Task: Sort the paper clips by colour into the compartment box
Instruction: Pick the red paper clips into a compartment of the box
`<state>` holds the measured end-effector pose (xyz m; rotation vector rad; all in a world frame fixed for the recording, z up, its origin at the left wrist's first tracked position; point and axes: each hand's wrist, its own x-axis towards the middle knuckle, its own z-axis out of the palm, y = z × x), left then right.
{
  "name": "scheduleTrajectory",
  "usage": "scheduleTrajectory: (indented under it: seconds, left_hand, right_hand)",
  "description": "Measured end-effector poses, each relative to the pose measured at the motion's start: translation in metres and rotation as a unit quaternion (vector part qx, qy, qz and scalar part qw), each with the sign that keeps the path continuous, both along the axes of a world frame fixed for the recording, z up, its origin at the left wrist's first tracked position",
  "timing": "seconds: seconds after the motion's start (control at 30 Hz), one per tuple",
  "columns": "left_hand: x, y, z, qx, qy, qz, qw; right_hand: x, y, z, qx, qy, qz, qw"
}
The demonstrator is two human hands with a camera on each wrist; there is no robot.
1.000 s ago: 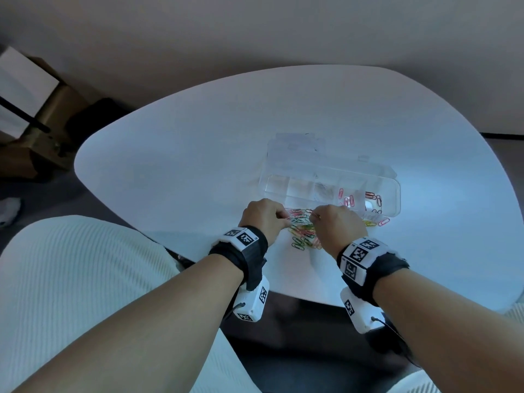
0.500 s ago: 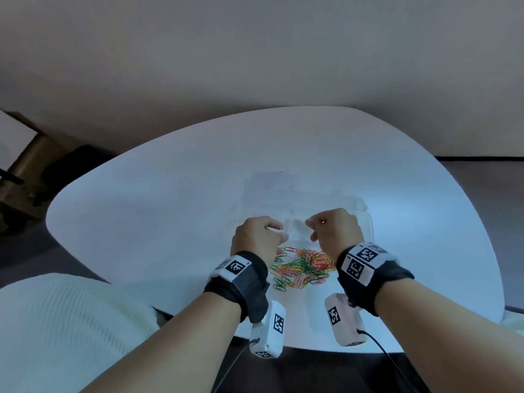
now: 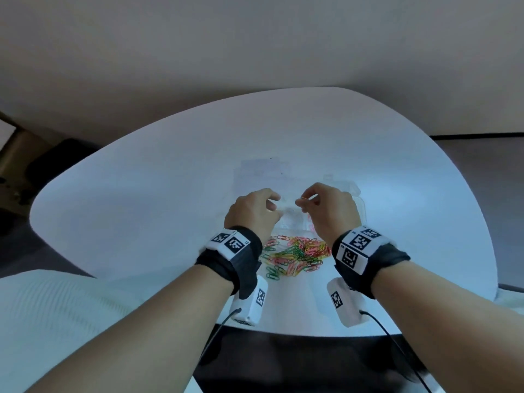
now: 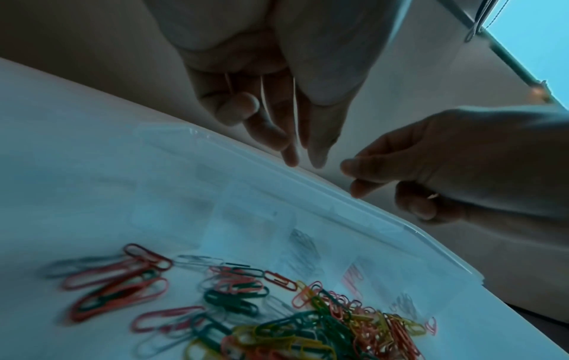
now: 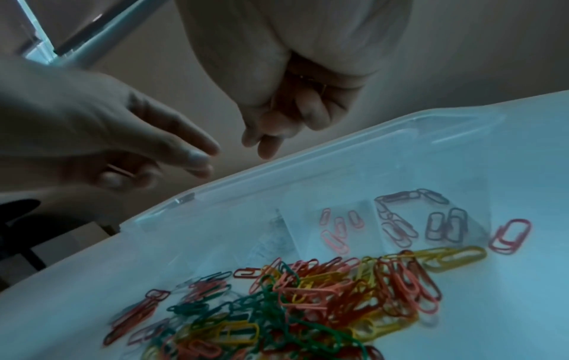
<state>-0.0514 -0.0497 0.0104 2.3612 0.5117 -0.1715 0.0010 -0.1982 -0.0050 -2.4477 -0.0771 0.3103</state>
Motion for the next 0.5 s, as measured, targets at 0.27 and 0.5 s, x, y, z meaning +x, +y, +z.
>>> scheduleTrajectory:
  seconds: [0.27,0.5]
  left_hand:
    - [-0.032,0.012,0.005,0.026,0.028,-0.039,0.998]
    - [-0.045,-0.021,-0.011,0.029,0.08,-0.144,0.986]
  right_hand:
    - [0.002,-0.019,0.03,-0.108,0.021,0.075,0.991]
    - [-0.021,-0.085,0.028,-0.209,0.12,0.123,0.963]
